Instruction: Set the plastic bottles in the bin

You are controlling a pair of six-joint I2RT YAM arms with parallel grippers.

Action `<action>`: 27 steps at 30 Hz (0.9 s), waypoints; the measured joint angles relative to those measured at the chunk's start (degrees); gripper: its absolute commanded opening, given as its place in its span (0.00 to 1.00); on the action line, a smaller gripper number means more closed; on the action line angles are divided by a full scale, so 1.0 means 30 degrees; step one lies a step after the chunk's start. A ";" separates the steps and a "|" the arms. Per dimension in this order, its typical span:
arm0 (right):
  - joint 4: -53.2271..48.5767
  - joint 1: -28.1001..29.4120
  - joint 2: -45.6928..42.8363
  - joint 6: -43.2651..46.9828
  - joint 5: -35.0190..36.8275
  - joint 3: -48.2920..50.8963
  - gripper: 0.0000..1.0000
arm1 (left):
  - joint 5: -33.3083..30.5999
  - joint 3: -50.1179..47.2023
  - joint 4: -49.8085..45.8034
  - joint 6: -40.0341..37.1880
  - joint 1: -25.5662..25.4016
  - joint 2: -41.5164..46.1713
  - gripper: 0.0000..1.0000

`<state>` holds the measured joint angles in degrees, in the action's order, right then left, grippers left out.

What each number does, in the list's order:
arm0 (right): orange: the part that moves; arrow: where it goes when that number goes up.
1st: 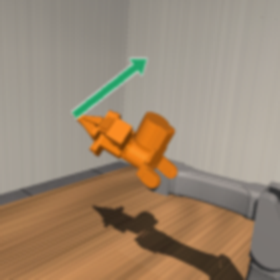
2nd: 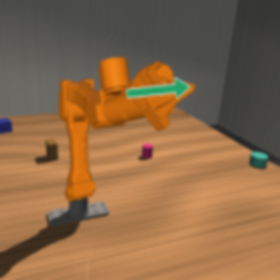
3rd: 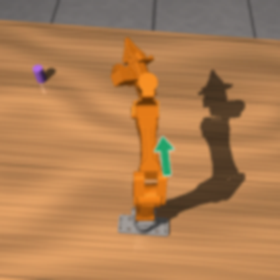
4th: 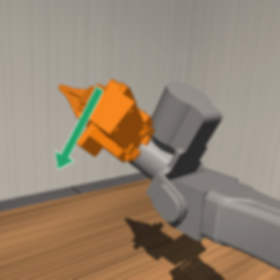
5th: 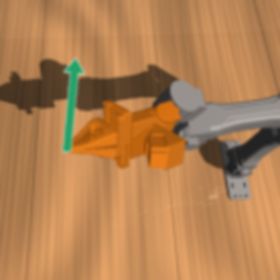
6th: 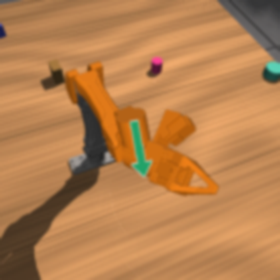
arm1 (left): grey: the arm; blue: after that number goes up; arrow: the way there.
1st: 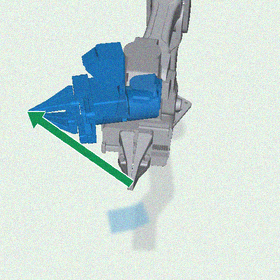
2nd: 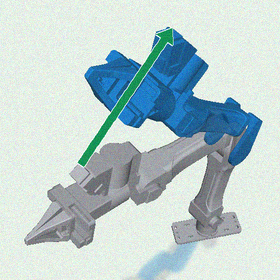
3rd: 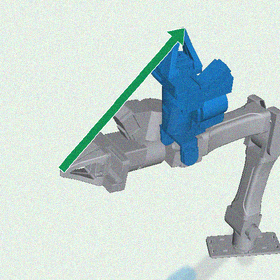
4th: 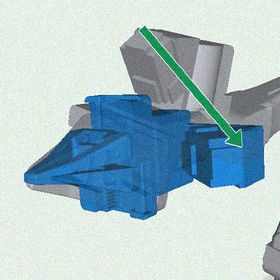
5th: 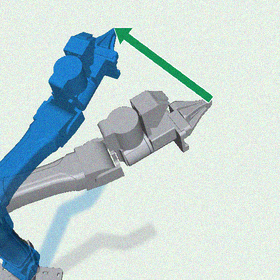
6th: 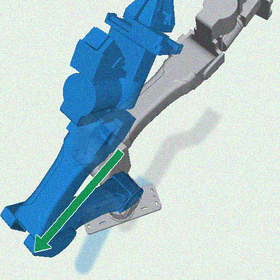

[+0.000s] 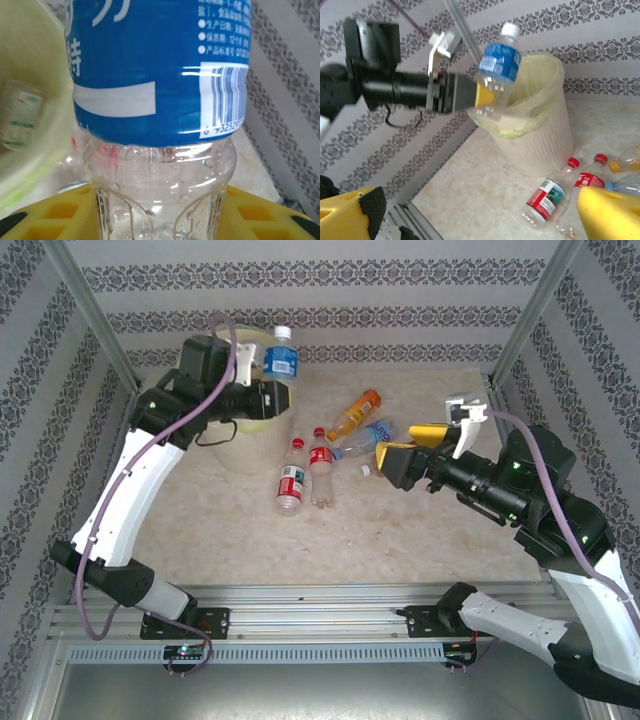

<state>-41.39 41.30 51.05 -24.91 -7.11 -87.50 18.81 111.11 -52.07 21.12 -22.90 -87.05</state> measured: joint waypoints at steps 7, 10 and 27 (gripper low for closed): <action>-0.0219 0.3402 0.0532 0.1523 0.4000 -0.0044 0.98 | -0.0809 0.4393 -0.2135 -0.0714 0.2375 -0.2980 0.47; -0.0219 0.4357 0.0925 0.2004 0.5180 -0.0211 0.98 | -0.0984 0.5625 -0.2871 -0.1049 0.3111 -0.4182 0.47; -0.0262 0.5581 0.1887 0.3089 0.7082 -0.0874 0.98 | -0.1734 0.8065 -0.5406 -0.1574 0.4838 -0.8655 0.68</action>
<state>-42.17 58.04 56.71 -15.64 14.13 -90.13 13.61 135.31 -68.29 16.40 -8.38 -113.01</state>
